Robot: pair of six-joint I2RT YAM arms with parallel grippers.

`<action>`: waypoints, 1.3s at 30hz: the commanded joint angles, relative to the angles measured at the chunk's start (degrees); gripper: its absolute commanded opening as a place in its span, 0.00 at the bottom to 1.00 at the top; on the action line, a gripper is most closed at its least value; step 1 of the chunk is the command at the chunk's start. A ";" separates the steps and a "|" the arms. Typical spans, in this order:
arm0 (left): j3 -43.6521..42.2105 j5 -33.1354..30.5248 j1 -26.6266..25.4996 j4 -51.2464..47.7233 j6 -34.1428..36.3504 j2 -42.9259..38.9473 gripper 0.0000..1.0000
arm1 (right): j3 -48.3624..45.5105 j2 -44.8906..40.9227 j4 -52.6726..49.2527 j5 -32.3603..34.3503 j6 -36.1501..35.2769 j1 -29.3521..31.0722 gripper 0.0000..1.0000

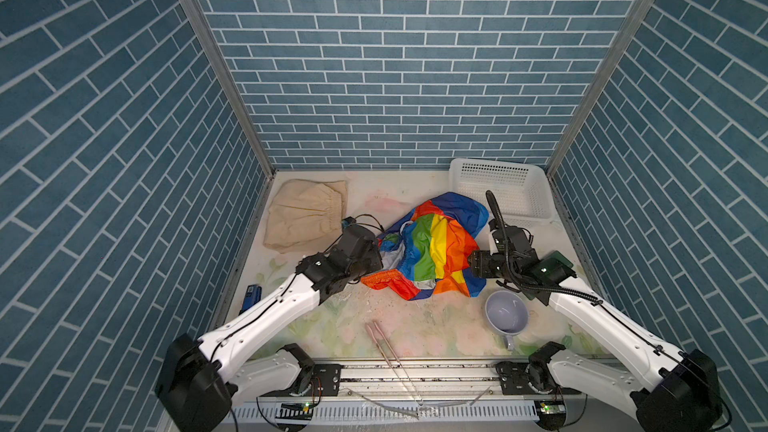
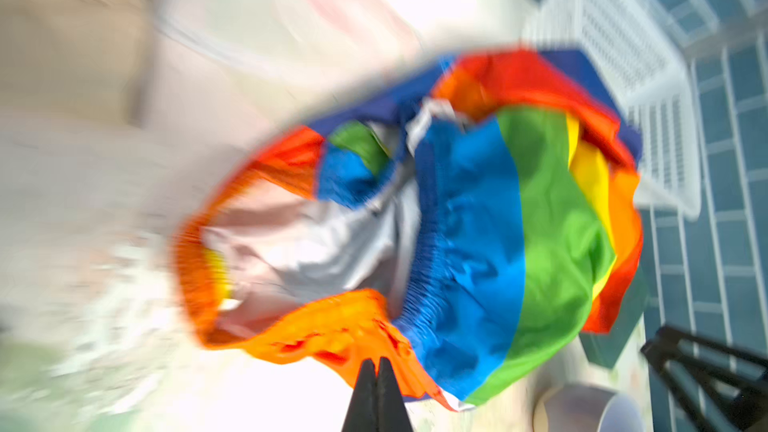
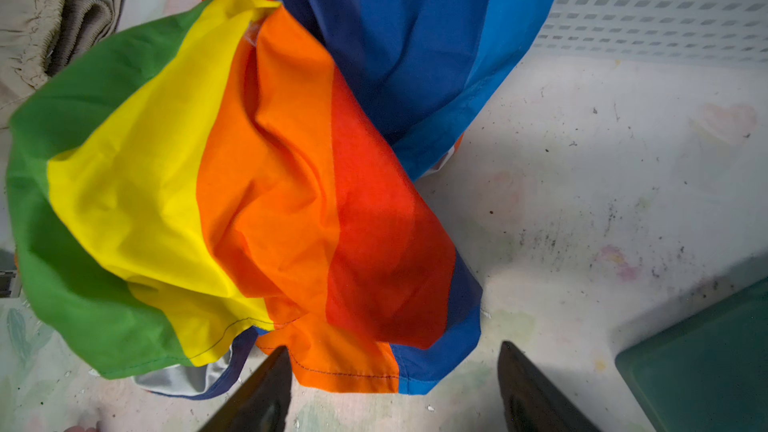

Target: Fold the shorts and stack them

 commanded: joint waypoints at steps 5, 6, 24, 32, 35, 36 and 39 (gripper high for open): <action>-8.52 0.69 5.18 -3.03 -0.51 -10.81 0.35 | 1.80 1.71 -0.32 -2.24 1.43 -0.25 0.78; -10.03 2.43 5.18 -0.68 -0.80 -10.01 0.54 | 1.97 2.00 -0.27 -2.55 1.39 -0.20 0.78; -3.63 11.33 -5.83 28.80 -4.94 27.79 0.73 | -1.32 6.00 3.86 -3.08 3.40 -0.43 0.80; -4.57 11.59 -0.48 26.40 -3.06 26.54 0.00 | -2.40 7.33 5.17 -2.19 3.39 -0.52 0.80; -5.05 10.43 6.57 19.38 0.59 19.77 0.00 | -2.68 8.12 6.01 -2.70 3.32 -0.65 0.81; -4.70 9.59 8.58 16.41 2.09 17.33 0.00 | -2.74 8.60 6.23 -2.77 3.23 -0.69 0.81; -3.45 5.37 13.51 8.15 7.40 9.57 0.00 | -2.85 10.39 7.22 -3.85 3.44 -0.73 0.81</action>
